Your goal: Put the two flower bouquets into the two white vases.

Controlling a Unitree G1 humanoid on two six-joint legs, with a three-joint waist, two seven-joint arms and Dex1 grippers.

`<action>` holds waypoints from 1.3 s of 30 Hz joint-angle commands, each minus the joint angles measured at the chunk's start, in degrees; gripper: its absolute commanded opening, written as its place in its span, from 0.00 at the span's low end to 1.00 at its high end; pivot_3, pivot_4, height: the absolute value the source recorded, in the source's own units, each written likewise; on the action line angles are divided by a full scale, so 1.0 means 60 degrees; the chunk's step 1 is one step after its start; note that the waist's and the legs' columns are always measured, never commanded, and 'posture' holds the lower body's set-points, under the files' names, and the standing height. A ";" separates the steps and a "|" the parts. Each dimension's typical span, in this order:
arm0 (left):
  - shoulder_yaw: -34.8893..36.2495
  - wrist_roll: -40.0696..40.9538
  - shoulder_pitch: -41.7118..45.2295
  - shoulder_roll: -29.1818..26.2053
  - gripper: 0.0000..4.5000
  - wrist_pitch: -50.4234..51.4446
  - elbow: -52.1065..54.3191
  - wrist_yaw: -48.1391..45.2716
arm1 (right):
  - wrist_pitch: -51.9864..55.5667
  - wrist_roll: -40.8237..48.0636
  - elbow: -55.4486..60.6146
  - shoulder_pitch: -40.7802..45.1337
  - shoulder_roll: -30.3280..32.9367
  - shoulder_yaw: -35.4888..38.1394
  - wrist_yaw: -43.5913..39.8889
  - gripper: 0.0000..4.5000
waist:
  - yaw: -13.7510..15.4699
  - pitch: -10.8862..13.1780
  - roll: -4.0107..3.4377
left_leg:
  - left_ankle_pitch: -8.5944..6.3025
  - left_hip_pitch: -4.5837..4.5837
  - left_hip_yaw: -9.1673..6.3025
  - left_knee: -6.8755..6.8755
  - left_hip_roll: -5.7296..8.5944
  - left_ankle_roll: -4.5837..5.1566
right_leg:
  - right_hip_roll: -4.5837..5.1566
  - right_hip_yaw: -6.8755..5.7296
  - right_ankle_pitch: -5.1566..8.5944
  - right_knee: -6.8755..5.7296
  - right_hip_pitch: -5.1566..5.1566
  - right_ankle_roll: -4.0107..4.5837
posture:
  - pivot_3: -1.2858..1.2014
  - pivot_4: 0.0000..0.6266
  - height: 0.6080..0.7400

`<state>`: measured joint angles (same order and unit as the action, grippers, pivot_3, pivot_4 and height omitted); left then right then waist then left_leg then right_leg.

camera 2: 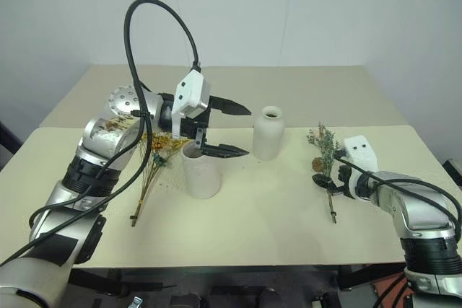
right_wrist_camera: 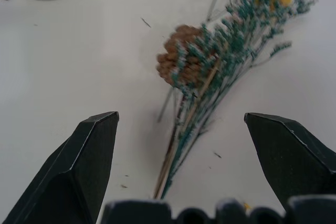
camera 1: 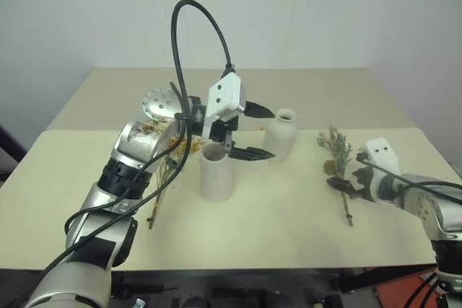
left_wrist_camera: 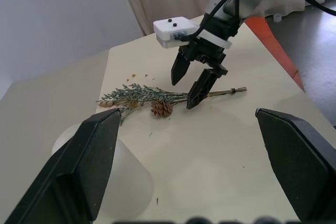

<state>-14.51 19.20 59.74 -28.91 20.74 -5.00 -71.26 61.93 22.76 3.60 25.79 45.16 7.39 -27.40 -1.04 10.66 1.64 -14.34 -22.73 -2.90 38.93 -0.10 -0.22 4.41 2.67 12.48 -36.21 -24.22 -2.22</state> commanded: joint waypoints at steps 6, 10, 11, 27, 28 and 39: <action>0.0383 0.0052 -0.0366 -0.0105 1.00 0.0531 0.1087 0.0546 | -0.0215 -0.0373 -0.1378 0.0982 0.0094 -0.0388 -0.0390 0.72 | -0.0018 0.0000 -0.0001 | 0.0000 0.0004 0.0000 0.0000 0.0000 0.0000 | -0.0002 0.0003 -0.0002 -0.0002 0.0002 -0.0003 | 0.52 0.24 1.00; 0.0565 0.0125 -0.0375 -0.0166 1.00 0.0663 0.1225 0.0691 | -0.0242 -0.0449 -0.1812 0.1263 0.0187 -0.0666 -0.0784 0.42 | -0.0015 -0.0001 -0.0001 | 0.0000 0.0001 0.0000 0.0000 0.0001 0.0000 | 0.0000 0.0002 -0.0003 0.0003 0.0002 -0.0004 | 0.52 0.24 1.00; 0.0572 0.0069 -0.0389 -0.0194 1.00 0.0656 0.1217 0.0719 | -0.0241 -0.0465 -0.1901 0.1309 0.0205 -0.0705 -0.0849 0.35 | -0.0012 -0.0001 -0.0001 | 0.0000 0.0002 0.0000 0.0000 0.0003 0.0000 | 0.0002 0.0003 -0.0003 0.0002 0.0003 -0.0005 | 0.52 0.24 1.00; 0.1083 0.0130 -0.0234 -0.0387 1.00 0.0555 0.0857 0.0802 | -0.1807 -0.1386 -0.0800 0.1400 -0.0051 0.0377 0.0692 0.01 | -0.0020 -0.0002 -0.0003 | 0.0000 0.0001 0.0000 0.0002 0.0003 0.0000 | 0.0001 0.0003 -0.0005 0.0000 -0.0001 -0.0006 | 0.52 0.24 1.00; 0.1180 0.0168 -0.0238 -0.0381 1.00 0.0572 0.0802 0.0822 | -0.2288 -0.1555 -0.0892 0.1610 -0.0205 0.0554 0.1083 0.01 | -0.0028 -0.0002 -0.0003 | 0.0000 0.0001 0.0000 0.0002 0.0004 0.0000 | 0.0002 0.0003 -0.0005 -0.0001 -0.0002 -0.0006 | 0.52 0.24 1.00; 0.1814 0.0634 -0.0475 -0.0240 1.00 0.1000 0.0278 0.1189 | -0.8334 -0.1290 -0.3280 0.4598 -0.2944 0.2199 0.3249 0.01 | -0.0235 -0.0004 -0.0007 | 0.0003 0.0003 0.0002 -0.0006 0.0004 -0.0004 | 0.0004 0.0012 -0.0016 -0.0004 -0.0008 -0.0007 | 0.52 0.24 1.00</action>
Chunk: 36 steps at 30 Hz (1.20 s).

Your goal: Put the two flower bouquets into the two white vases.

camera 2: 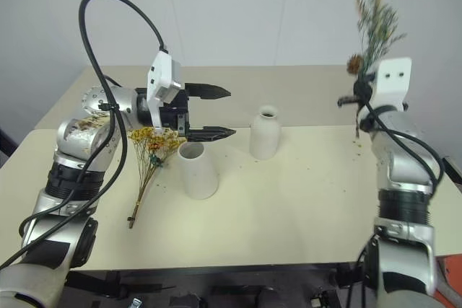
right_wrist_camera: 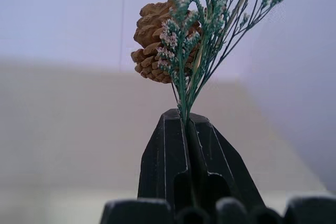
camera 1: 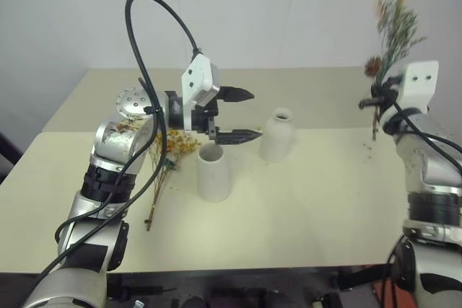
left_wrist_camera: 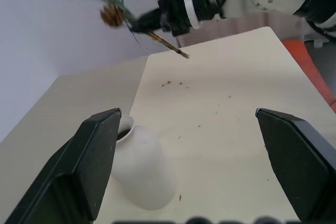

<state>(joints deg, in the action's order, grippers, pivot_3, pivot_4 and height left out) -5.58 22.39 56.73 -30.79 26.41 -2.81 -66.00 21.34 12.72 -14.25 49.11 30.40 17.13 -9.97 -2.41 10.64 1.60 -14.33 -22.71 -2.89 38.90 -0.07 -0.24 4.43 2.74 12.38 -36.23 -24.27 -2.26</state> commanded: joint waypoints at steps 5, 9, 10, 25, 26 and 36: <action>0.0599 0.0166 -0.0101 0.0099 1.00 0.0436 -0.0363 0.1060 | -0.3567 0.1102 -0.0815 0.1714 -0.1941 0.0735 0.0029 0.01 | -0.0055 -0.0001 -0.0007 | 0.0003 0.0001 -0.0003 -0.0005 -0.0001 -0.0005 | -0.0002 0.0002 -0.0010 -0.0020 -0.0011 0.0005 | 0.52 0.24 1.00; 0.0795 0.0379 -0.0241 0.0123 1.00 0.0748 -0.0288 0.1298 | -0.4094 0.1548 -0.1011 0.2001 -0.2745 0.0642 -0.0223 0.01 | -0.0059 -0.0001 -0.0012 | 0.0004 -0.0001 -0.0005 -0.0004 -0.0001 -0.0006 | -0.0002 0.0003 -0.0010 -0.0086 -0.0022 0.0006 | 0.52 0.24 1.00; 0.0794 0.0379 -0.0280 0.0111 1.00 0.0789 -0.0250 0.1301 | -0.4179 0.1633 -0.1024 0.1982 -0.2938 0.0594 -0.0298 0.01 | -0.0058 -0.0001 -0.0013 | 0.0005 0.0000 -0.0005 -0.0004 -0.0001 -0.0009 | -0.0001 0.0003 -0.0010 -0.0089 -0.0022 0.0006 | 0.52 0.24 1.00; 0.0557 0.0037 -0.0374 0.0098 1.00 0.0683 -0.0259 0.1517 | -0.5239 0.1420 -0.1797 0.1107 -0.4199 -0.0365 -0.1124 0.01 | -0.0070 0.0002 -0.0021 | 0.0014 0.0006 -0.0008 -0.0007 0.0003 -0.0024 | -0.0003 0.0003 -0.0010 -0.0097 -0.0024 0.0007 | 0.52 0.24 1.00; 0.0562 0.0031 -0.0382 0.0101 1.00 0.0670 -0.0247 0.1499 | -0.5289 0.1370 -0.1820 0.1044 -0.4193 -0.0393 -0.1131 0.01 | -0.0074 0.0002 -0.0022 | 0.0015 0.0006 -0.0008 -0.0008 0.0003 -0.0027 | -0.0003 0.0003 -0.0010 -0.0099 -0.0027 0.0007 | 0.52 0.24 1.00; 0.0581 0.0098 -0.0672 0.0061 1.00 0.0514 0.0028 0.1167 | -0.5698 0.1256 -0.2243 0.0496 -0.4305 -0.0598 -0.1291 0.01 | -0.0211 0.0002 -0.0022 | 0.0021 0.0008 -0.0009 -0.0012 0.0003 -0.0036 | -0.0003 0.0005 -0.0010 -0.0103 -0.0027 0.0007 | 0.52 0.24 1.00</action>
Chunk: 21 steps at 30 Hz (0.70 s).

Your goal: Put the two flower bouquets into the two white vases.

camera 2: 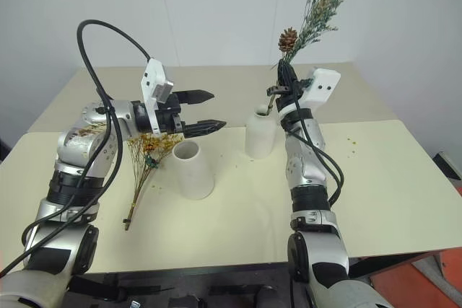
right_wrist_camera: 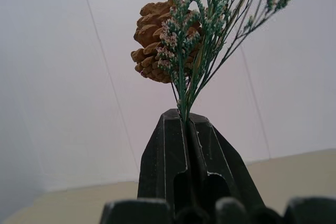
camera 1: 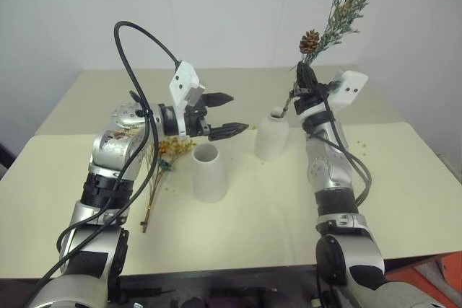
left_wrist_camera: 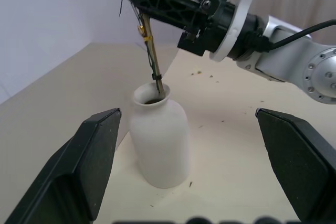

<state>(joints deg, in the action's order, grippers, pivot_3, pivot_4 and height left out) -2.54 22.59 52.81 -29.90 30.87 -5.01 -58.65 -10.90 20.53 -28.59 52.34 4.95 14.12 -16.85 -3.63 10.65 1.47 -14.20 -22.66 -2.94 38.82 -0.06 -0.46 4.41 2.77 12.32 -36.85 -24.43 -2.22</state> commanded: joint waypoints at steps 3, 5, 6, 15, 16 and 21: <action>0.0082 0.0039 -0.0023 -0.0066 1.00 -0.0229 0.0398 -0.0024 | -0.0373 -0.0127 0.0200 -0.0165 -0.0157 -0.0239 -0.0209 0.01 | -0.0021 0.0000 0.0000 | 0.0000 0.0000 -0.0001 -0.0001 0.0000 0.0000 | 0.0000 0.0000 0.0000 0.0000 0.0000 0.0000 | 0.52 0.24 1.00; 0.0063 0.0010 -0.0039 -0.0075 1.00 -0.0291 0.0415 -0.0041 | -0.0476 -0.0270 0.0213 -0.0237 -0.0240 -0.0388 -0.0245 0.01 | -0.0034 0.0000 0.0000 | 0.0000 0.0000 -0.0001 0.0000 0.0000 -0.0001 | 0.0000 0.0000 0.0000 -0.0001 0.0000 0.0000 | 0.52 0.24 1.00; 0.0051 0.0005 -0.0060 -0.0075 1.00 -0.0309 0.0454 -0.0041 | -0.0520 -0.0325 0.0224 -0.0273 -0.0284 -0.0442 -0.0236 0.01 | -0.0040 0.0000 0.0000 | 0.0001 0.0000 -0.0001 0.0000 0.0000 -0.0001 | 0.0000 0.0000 0.0000 -0.0001 0.0000 0.0000 | 0.52 0.24 1.00; 0.0127 0.0078 -0.0256 -0.0001 1.00 -0.0444 0.0539 -0.0024 | -0.1068 -0.0895 -0.0214 -0.0445 -0.0510 -0.0756 -0.0194 0.01 | -0.0052 0.0000 0.0000 | 0.0001 0.0004 -0.0001 -0.0003 0.0000 -0.0002 | 0.0000 0.0001 0.0000 -0.0002 0.0000 0.0000 | 0.52 0.24 1.00; 0.0120 0.0072 -0.0274 0.0010 1.00 -0.0449 0.0554 -0.0008 | -0.1149 -0.0981 -0.0285 -0.0448 -0.0508 -0.0781 -0.0154 0.01 | -0.0052 0.0000 0.0000 | 0.0001 0.0005 -0.0001 -0.0003 0.0000 -0.0002 | 0.0000 0.0001 0.0000 -0.0002 0.0000 0.0000 | 0.52 0.24 1.00; 0.0158 -0.0012 -0.0376 -0.0037 1.00 -0.0629 0.0590 0.0061 | -0.1803 -0.1539 -0.0684 -0.0501 -0.0528 -0.1041 -0.0066 0.01 | -0.0052 0.0000 -0.0001 | 0.0002 0.0005 -0.0001 -0.0004 0.0000 -0.0003 | 0.0000 0.0002 0.0000 -0.0002 0.0000 0.0000 | 0.52 0.24 1.00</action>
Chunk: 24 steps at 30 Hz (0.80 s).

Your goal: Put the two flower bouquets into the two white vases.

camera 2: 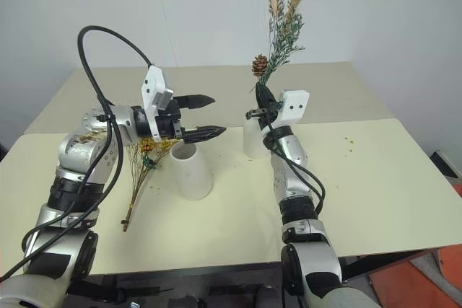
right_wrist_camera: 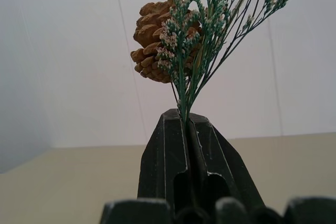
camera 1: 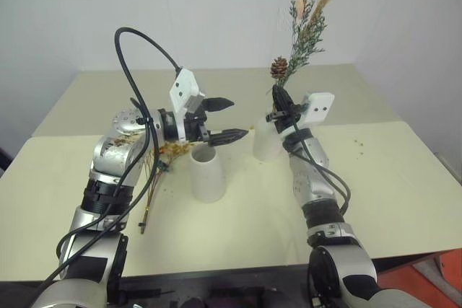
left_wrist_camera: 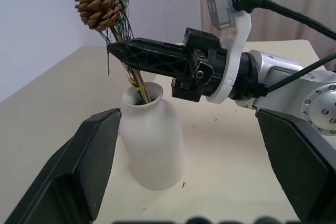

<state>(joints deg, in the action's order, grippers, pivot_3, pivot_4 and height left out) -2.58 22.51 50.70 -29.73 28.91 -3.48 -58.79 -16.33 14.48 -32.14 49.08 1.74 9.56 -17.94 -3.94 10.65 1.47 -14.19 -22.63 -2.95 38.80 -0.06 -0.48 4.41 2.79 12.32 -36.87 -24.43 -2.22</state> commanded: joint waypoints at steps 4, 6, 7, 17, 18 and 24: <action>0.0194 -0.0037 -0.0019 -0.0126 1.00 -0.0416 0.0302 0.0112 | -0.1356 -0.0769 -0.0498 0.0172 0.0046 -0.0315 0.0173 0.01 | -0.0009 0.0000 0.0000 | 0.0001 0.0005 0.0001 -0.0002 0.0000 -0.0001 | -0.0001 0.0002 0.0000 -0.0002 0.0001 0.0000 | 0.52 0.24 1.00; 0.0188 -0.0051 -0.0029 -0.0142 1.00 -0.0461 0.0295 0.0130 | -0.1544 -0.0821 -0.0668 0.0234 0.0070 -0.0315 0.0223 0.13 | -0.0008 0.0000 0.0000 | 0.0001 0.0006 0.0001 -0.0003 0.0001 -0.0002 | -0.0001 0.0003 0.0000 -0.0002 0.0001 0.0000 | 0.52 0.24 1.00; 0.0194 -0.0034 -0.0044 -0.0149 1.00 -0.0467 0.0308 0.0131 | -0.1585 -0.0747 -0.0726 0.0251 0.0075 -0.0299 0.0141 0.18 | -0.0008 0.0000 0.0000 | 0.0001 0.0006 0.0002 -0.0003 0.0001 -0.0002 | -0.0001 0.0004 0.0000 -0.0001 0.0001 0.0000 | 0.52 0.24 1.00; 0.0174 0.0046 -0.0198 -0.0200 1.00 -0.0525 0.0420 0.0055 | -0.1739 -0.0908 -0.0621 0.0129 0.0234 -0.0328 0.0431 0.95 | -0.0008 0.0000 0.0000 | 0.0002 0.0013 0.0003 -0.0006 0.0001 -0.0004 | -0.0001 0.0008 0.0000 -0.0003 0.0004 0.0000 | 0.52 0.24 1.00; 0.0159 0.0045 -0.0191 -0.0194 1.00 -0.0530 0.0411 0.0055 | -0.1678 -0.0883 -0.0520 0.0088 0.0252 -0.0295 0.0510 0.99 | -0.0007 0.0000 0.0000 | 0.0002 0.0013 0.0003 -0.0006 0.0001 -0.0004 | -0.0001 0.0008 0.0000 -0.0003 0.0004 0.0000 | 0.52 0.24 1.00; 0.0079 -0.0016 -0.0139 -0.0119 1.00 -0.0576 0.0286 0.0092 | -0.1340 -0.0746 0.0055 -0.0265 0.0546 -0.0059 0.1015 0.99 | -0.0005 0.0000 0.0000 | 0.0002 0.0013 0.0003 -0.0006 0.0001 -0.0004 | 0.0000 0.0008 0.0000 -0.0003 0.0005 0.0000 | 0.52 0.24 1.00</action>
<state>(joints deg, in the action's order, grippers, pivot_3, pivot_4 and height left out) -2.58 22.35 48.94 -30.24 26.46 -3.02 -58.24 -24.69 9.67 -35.02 47.81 4.36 7.97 -12.77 -3.97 10.65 1.47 -14.18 -22.55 -2.93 38.76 -0.05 -0.50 4.41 2.84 12.32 -36.88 -24.40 -2.22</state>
